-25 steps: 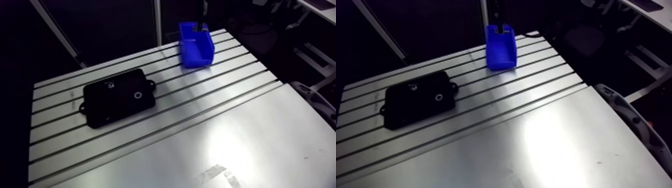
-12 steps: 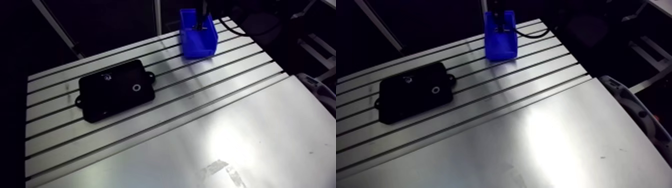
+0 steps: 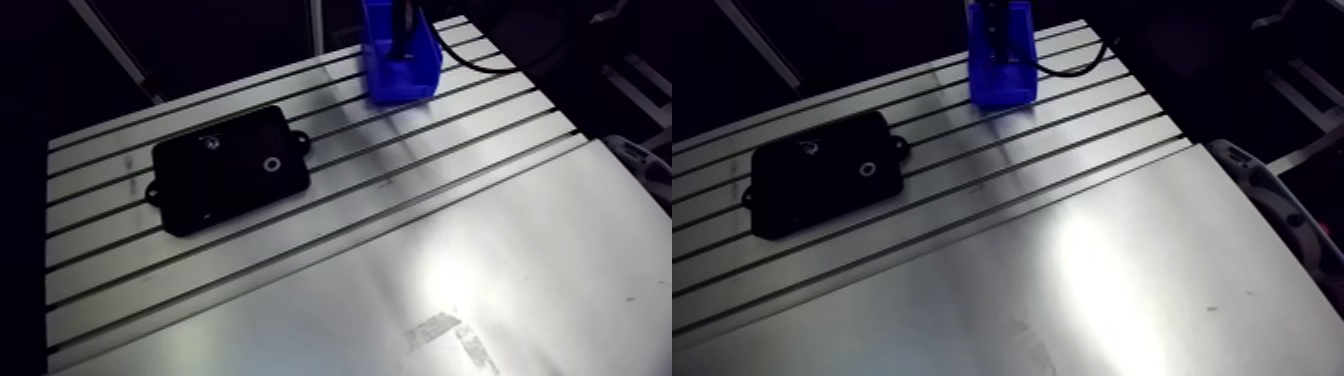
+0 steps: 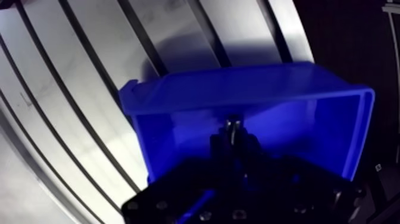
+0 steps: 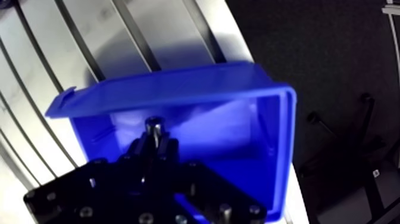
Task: Pick up the M10 bolt from the tray and put it into the blue bin.
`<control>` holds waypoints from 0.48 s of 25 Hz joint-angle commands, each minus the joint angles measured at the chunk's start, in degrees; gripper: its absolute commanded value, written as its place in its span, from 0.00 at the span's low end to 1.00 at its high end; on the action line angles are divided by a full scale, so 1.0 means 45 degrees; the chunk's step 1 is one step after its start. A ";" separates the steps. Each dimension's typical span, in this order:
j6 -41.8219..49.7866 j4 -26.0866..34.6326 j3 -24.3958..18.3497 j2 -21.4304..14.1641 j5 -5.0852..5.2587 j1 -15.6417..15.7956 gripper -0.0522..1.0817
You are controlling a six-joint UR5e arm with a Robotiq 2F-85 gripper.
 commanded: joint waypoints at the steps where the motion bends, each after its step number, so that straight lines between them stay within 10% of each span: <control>1: -0.0002 -0.0416 0.0048 0.0310 -0.0042 0.0025 0.98; 12: 0.0194 -0.0416 0.0126 0.0330 -0.0042 0.0044 0.82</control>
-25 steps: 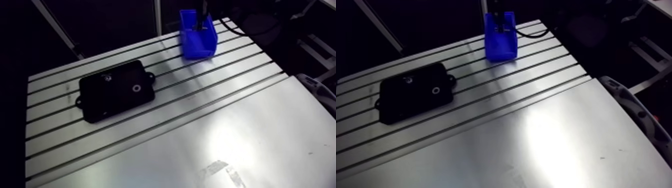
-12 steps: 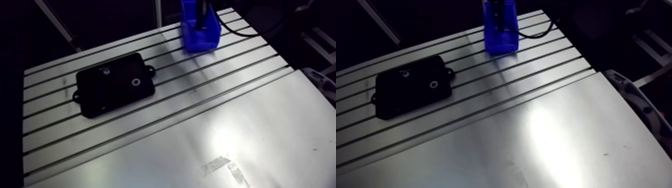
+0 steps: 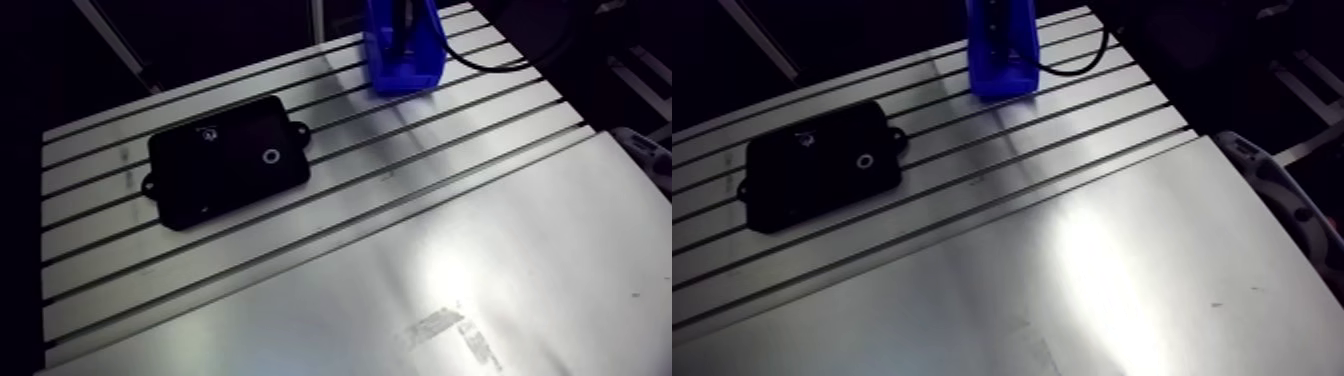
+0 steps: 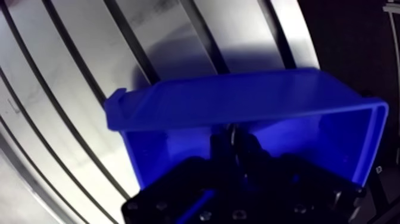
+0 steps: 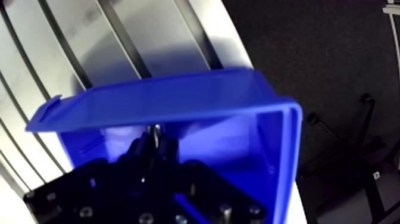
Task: Pick up the M10 bolt from the tray and put it into the blue bin.
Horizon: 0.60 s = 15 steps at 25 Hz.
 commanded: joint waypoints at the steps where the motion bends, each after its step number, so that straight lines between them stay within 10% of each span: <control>1: 0.0260 -0.0007 0.0133 -0.0021 0.0000 0.0002 0.76; 8: 0.0729 -0.0007 0.0407 -0.0178 -0.0567 0.0080 0.13; 15: 0.0631 0.0110 0.0466 -0.0881 -0.0449 0.0099 0.06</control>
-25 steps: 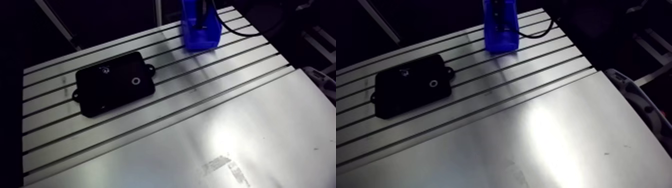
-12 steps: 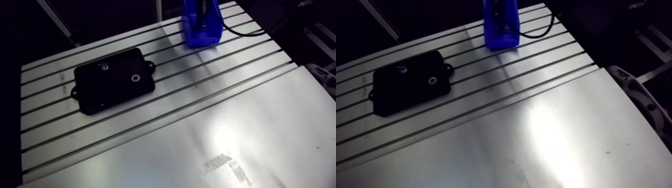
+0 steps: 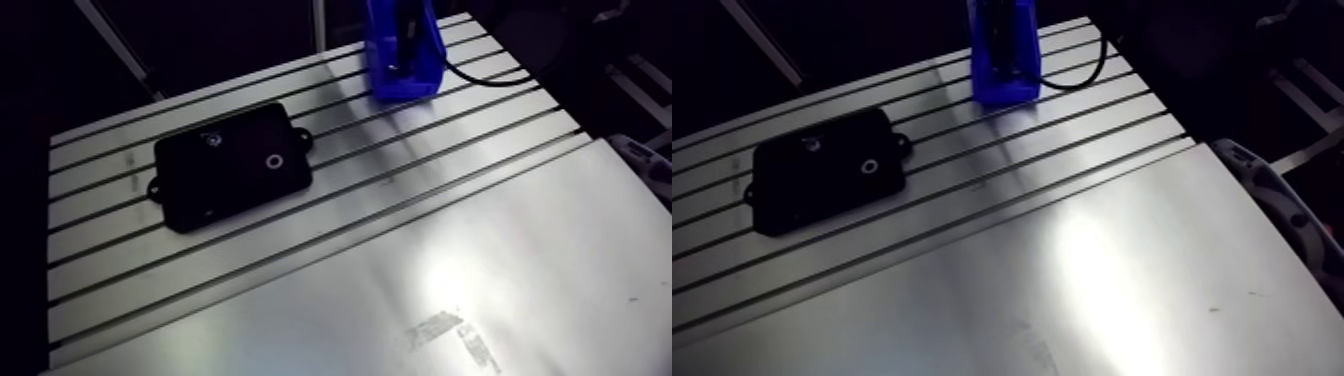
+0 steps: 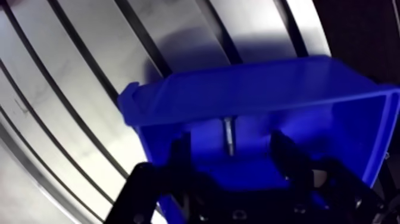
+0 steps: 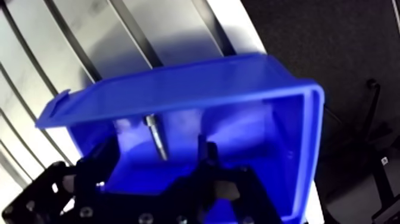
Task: Pick up the M10 bolt from the tray and put it into the blue bin.
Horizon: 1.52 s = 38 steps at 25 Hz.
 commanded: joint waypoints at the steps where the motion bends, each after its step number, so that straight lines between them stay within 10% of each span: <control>1: -0.0027 0.0142 0.0066 -0.0721 0.0069 0.0051 0.06; 17: 0.1770 0.4108 -0.1439 -0.3437 0.0421 0.0344 0.06; 31: 1.3941 0.6471 -0.1790 -0.4746 0.0733 0.2728 0.10; 38: 1.7028 0.7155 -0.1810 -0.5175 0.1691 0.3001 0.10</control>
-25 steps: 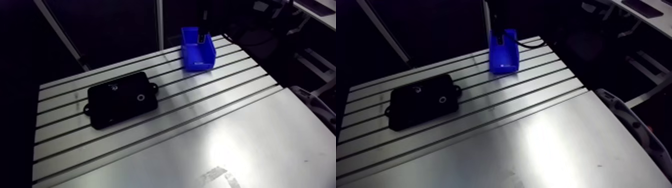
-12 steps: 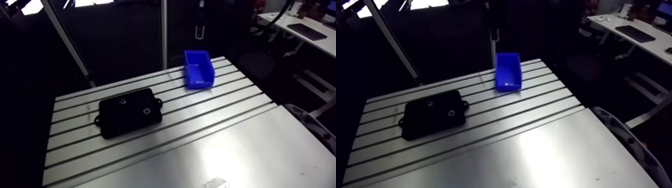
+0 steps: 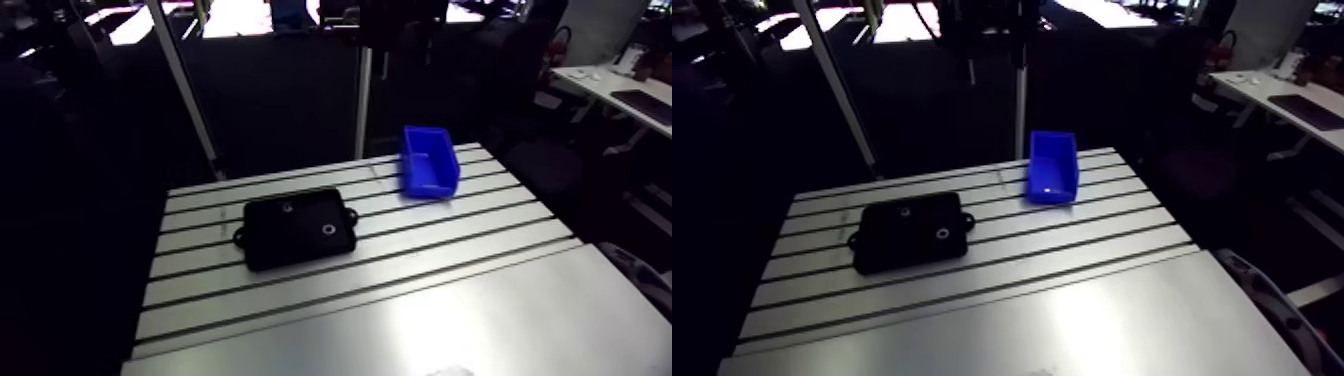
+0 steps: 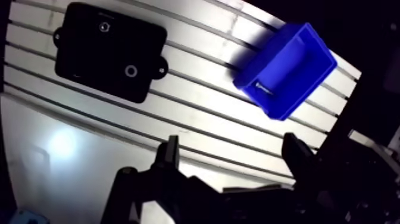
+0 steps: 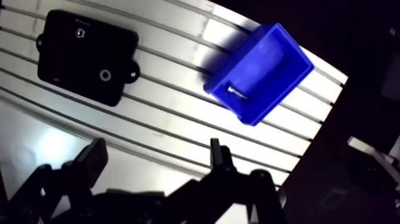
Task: Pick up the M10 bolt from the tray and put it into the blue bin.
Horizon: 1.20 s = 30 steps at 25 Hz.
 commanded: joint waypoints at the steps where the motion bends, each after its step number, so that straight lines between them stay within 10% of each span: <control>1: 0.6052 0.1393 -0.0071 -0.0770 0.1082 0.0887 0.10; 4: 0.6209 0.1413 0.0066 -0.1160 0.1472 0.0887 0.10; 15: 0.6424 0.1334 0.0515 -0.1610 0.1043 0.0906 0.09; 30: 0.6424 0.1354 -0.0774 -0.1922 0.1179 0.0887 0.09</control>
